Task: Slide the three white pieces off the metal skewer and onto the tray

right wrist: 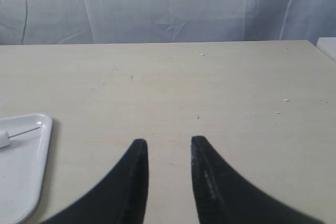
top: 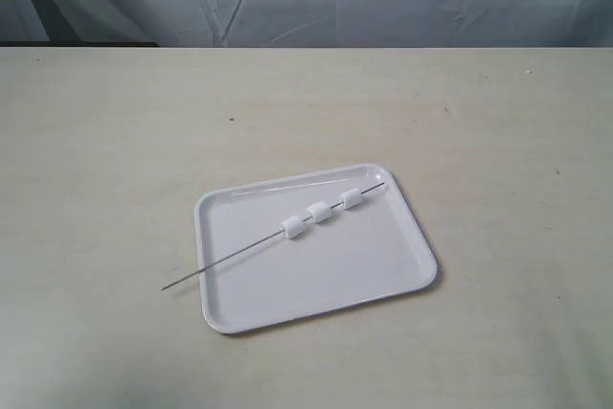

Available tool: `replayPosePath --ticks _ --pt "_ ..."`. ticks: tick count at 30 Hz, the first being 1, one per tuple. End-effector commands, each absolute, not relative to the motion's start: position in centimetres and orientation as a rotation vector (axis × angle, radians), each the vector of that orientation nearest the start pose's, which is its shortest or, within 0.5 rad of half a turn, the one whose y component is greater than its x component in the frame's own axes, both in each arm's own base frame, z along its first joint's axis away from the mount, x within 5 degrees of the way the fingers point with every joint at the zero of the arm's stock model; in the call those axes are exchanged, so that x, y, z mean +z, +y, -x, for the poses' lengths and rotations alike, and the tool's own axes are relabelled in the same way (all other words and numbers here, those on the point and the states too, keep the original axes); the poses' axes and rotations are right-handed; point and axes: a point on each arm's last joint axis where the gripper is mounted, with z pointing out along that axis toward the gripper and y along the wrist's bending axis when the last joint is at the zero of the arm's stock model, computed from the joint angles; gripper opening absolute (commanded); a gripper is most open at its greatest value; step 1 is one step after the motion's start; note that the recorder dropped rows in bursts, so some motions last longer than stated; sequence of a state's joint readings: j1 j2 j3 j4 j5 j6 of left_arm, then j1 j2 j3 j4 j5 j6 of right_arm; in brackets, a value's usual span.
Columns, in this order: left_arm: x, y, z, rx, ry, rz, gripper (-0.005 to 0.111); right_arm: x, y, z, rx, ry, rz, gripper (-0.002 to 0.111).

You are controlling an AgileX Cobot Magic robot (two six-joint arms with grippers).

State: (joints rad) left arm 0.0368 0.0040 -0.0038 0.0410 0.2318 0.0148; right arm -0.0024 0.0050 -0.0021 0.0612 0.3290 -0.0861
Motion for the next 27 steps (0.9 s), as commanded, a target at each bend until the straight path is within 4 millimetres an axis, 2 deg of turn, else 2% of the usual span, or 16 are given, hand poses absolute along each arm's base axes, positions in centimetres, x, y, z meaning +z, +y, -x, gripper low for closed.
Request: replayPosePath --ticks 1,6,13,20,27 --pt "19.3 0.3 -5.5 0.075 1.711 -0.002 0.035 18.4 0.2 -5.4 -0.006 1.801 0.043 0.028" --pt "20.3 0.2 -5.6 0.036 1.595 0.026 0.035 19.1 0.1 -5.5 -0.009 1.73 0.038 0.028" --pt "22.5 0.2 -5.4 0.028 1.354 0.034 0.035 22.0 0.0 -5.5 -0.024 1.403 0.016 0.028" --pt "22.7 0.2 -5.4 0.033 1.329 0.028 0.035 22.6 -0.1 -5.4 -0.05 1.341 0.031 0.028" --pt "23.3 0.2 -5.2 0.034 1.265 0.027 0.035 24.7 -0.1 -4.6 -0.093 1.093 0.04 0.028"
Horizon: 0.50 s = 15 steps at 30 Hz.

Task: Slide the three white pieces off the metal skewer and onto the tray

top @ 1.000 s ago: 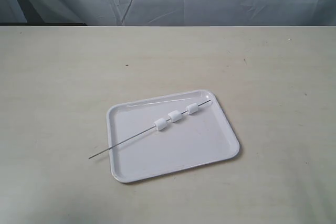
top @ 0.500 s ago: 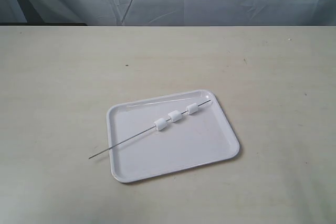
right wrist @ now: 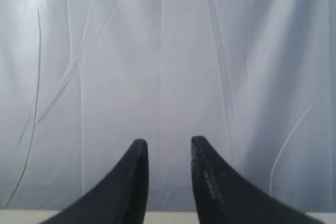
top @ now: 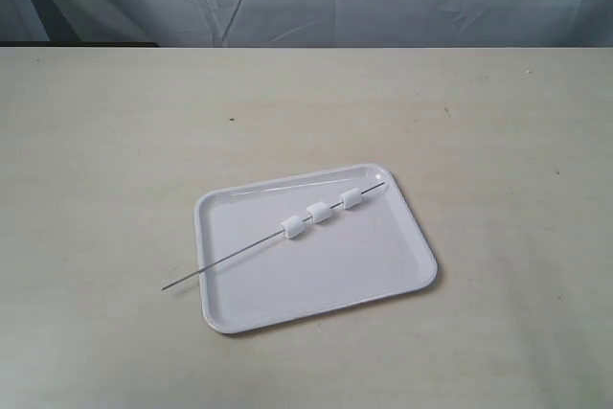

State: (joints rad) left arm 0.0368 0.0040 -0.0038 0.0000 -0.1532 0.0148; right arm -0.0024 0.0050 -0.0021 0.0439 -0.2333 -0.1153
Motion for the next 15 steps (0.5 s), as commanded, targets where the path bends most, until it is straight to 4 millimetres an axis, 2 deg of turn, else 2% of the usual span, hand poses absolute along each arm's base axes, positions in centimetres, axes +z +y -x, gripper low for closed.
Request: replayPosePath --ticks 1,5,11,15 --pt "23.5 0.2 -5.2 0.034 1.24 0.027 0.035 25.0 -0.1 -4.5 -0.095 1.052 0.037 0.028" --pt "24.5 0.2 -4.7 0.036 1.119 0.025 0.035 25.8 -0.2 -4.0 -0.099 0.953 0.03 0.028" --pt "25.9 0.2 -3.9 0.038 0.936 0.023 0.035 26.2 -0.2 -3.7 -0.073 0.9 0.016 0.028" --pt "26.1 0.2 -3.7 0.032 0.91 0.026 0.035 26.5 -0.2 -3.4 -0.074 0.854 0.013 0.028"
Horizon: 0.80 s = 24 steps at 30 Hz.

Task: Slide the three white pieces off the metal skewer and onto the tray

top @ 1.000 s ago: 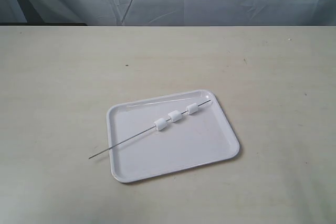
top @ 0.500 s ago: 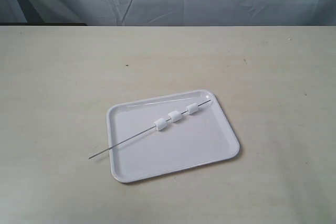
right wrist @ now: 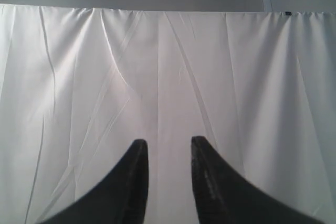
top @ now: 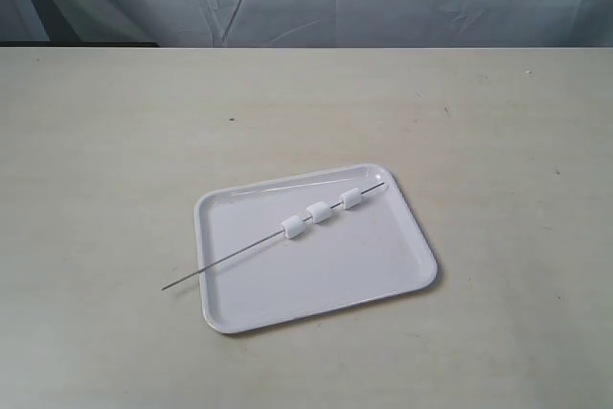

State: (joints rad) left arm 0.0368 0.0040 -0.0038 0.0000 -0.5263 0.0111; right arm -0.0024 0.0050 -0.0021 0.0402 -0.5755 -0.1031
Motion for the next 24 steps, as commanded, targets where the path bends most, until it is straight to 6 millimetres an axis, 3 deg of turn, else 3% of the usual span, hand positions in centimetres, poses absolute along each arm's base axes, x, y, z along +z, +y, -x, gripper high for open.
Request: replayPosePath --ticks 1,4,9,13,16,20,24 --pt "26.1 0.2 -3.7 0.033 0.906 0.024 0.035 26.6 -0.2 -3.3 -0.074 0.842 0.012 0.028" --pt "26.3 0.2 -3.5 0.028 0.876 0.026 0.035 26.6 -0.2 -3.3 -0.062 0.833 0.006 0.028" --pt "27.3 -0.3 -3.3 -0.008 0.871 -0.015 0.035 27.0 -0.1 -3.3 0.202 0.85 -0.109 0.028" --pt "30.6 -1.6 -3.0 0.075 0.86 -0.211 0.035 30.6 -0.1 -3.1 0.219 0.923 -0.121 0.028" --pt "33.4 -2.3 -4.4 0.104 0.927 -0.332 0.035 34.6 0.0 -3.6 0.228 1.023 -0.114 0.028" --pt "36.1 -2.9 -7.9 0.053 1.076 -0.431 0.035 38.9 0.5 -6.8 0.27 1.189 -0.088 0.028" --pt "36.5 -3.9 -13.1 -0.098 1.362 -0.539 0.043 40.1 2.0 -12.6 0.309 1.554 -0.06 0.028"
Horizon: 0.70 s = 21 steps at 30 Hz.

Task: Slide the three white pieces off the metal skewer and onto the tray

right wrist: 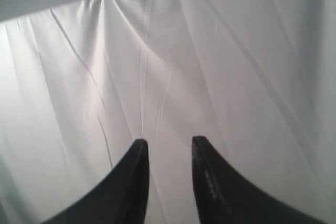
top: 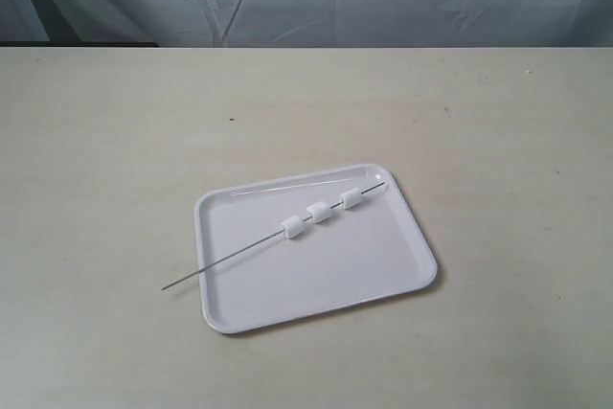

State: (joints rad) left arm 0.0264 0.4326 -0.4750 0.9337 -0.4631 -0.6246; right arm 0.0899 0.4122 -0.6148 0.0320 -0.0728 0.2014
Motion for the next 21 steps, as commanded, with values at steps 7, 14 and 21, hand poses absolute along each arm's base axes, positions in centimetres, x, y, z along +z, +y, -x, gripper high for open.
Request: replayPosePath --ticks 7,14,21 --pt "32.5 -6.8 -19.7 -0.553 1.76 -0.681 0.048 38.0 5.2 -20.1 0.264 2.074 0.128 0.028" --pt "26.6 -8.9 -23.4 -0.785 2.003 -0.715 0.048 32.5 7.9 -24.1 0.405 2.387 0.322 0.028" --pt "21.3 -11.4 -24.9 -0.852 2.114 -0.888 0.048 29.7 9.0 -25.6 0.483 2.505 0.388 0.028"
